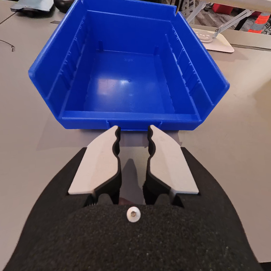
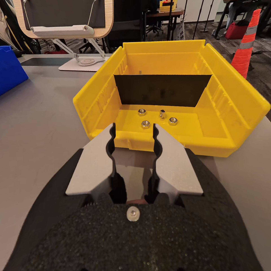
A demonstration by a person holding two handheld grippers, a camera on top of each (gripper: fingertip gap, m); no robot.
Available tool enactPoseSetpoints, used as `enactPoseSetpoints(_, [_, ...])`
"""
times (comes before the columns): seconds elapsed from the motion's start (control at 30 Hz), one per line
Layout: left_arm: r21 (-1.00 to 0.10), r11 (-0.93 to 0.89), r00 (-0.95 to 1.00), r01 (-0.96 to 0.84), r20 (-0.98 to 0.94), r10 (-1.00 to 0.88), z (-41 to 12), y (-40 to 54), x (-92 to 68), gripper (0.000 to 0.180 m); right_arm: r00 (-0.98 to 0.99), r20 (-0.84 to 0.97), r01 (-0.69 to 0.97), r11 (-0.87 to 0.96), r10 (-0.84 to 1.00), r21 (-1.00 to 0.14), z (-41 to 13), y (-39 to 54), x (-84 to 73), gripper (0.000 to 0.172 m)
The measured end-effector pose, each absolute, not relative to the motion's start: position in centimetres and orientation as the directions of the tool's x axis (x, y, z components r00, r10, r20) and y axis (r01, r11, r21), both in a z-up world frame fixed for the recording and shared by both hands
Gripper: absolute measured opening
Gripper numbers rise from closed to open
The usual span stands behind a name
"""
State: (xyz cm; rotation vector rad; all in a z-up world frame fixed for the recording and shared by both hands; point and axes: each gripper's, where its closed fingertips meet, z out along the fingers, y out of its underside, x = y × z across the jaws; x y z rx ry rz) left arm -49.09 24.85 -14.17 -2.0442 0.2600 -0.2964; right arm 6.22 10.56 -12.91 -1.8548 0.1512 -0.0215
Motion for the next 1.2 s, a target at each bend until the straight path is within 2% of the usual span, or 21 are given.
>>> enactPoseSetpoints(0.3, [-0.874,-0.483,0.946,-0.049,0.115,-0.303,-14.5,24.7,-49.2,0.035,0.993,-0.059,-0.085,-0.278,-0.100,-0.957,-12.8,10.6,5.7,0.051])
enactPoseSetpoints(0.5, [-0.909,-0.417,0.902,-0.015,0.167,-0.397,-12.6,24.2,-46.7,0.033,0.996,-0.031,-0.014,-0.192,0.087,-0.981,-10.8,11.1,-0.4,0.055])
enactPoseSetpoints(0.6, [-0.923,-0.382,0.889,-0.032,0.148,-0.433,-12.1,23.8,-45.4,0.033,0.996,-0.050,-0.032,-0.241,0.068,-0.970,-11.8,13.2,-2.7,0.083])
enactPoseSetpoints(0.7, [-0.927,-0.369,0.868,-0.068,0.128,-0.480,-12.1,23.3,-43.8,0.033,0.998,-0.044,-0.052,-0.273,-0.035,-0.961,-12.8,15.4,-2.9,0.088])
enactPoseSetpoints(0.77, [-0.930,-0.356,0.853,-0.095,0.109,-0.511,-12.2,22.9,-42.7,0.033,0.999,-0.035,-0.042,-0.302,-0.028,-0.952,-13.3,16.2,-3.7,0.087])
enactPoseSetpoints(0.83, [-0.932,-0.335,0.829,-0.140,0.075,-0.554,-12.4,22.3,-41.5,0.033,0.998,-0.045,-0.031,-0.300,0.040,-0.953,-13.3,16.4,-5.5,0.104])
enactPoseSetpoints(0.97, [-0.918,-0.313,0.710,-0.245,0.051,-0.703,-13.3,19.9,-37.2,0.038,0.947,-0.082,0.013,-0.295,0.309,-0.955,-12.8,15.3,-10.1,0.092])
enactPoseSetpoints(1.03, [-0.893,-0.333,0.619,-0.304,0.080,-0.781,-14.2,17.5,-34.3,0.039,0.894,-0.066,0.053,-0.252,0.443,-0.966,-12.0,13.9,-12.5,0.068])
enactPoseSetpoints(1.13, [-0.892,-0.280,0.500,-0.354,0.072,-0.863,-14.4,14.2,-30.0,0.046,0.887,-0.002,0.089,-0.175,0.462,-0.981,-10.5,12.4,-13.3,0.069])
enactPoseSetpoints(1.2, [-0.911,-0.229,0.456,-0.342,0.052,-0.889,-13.8,12.9,-27.1,0.051,0.922,0.053,0.106,-0.121,0.383,-0.987,-9.2,11.9,-12.4,0.073])
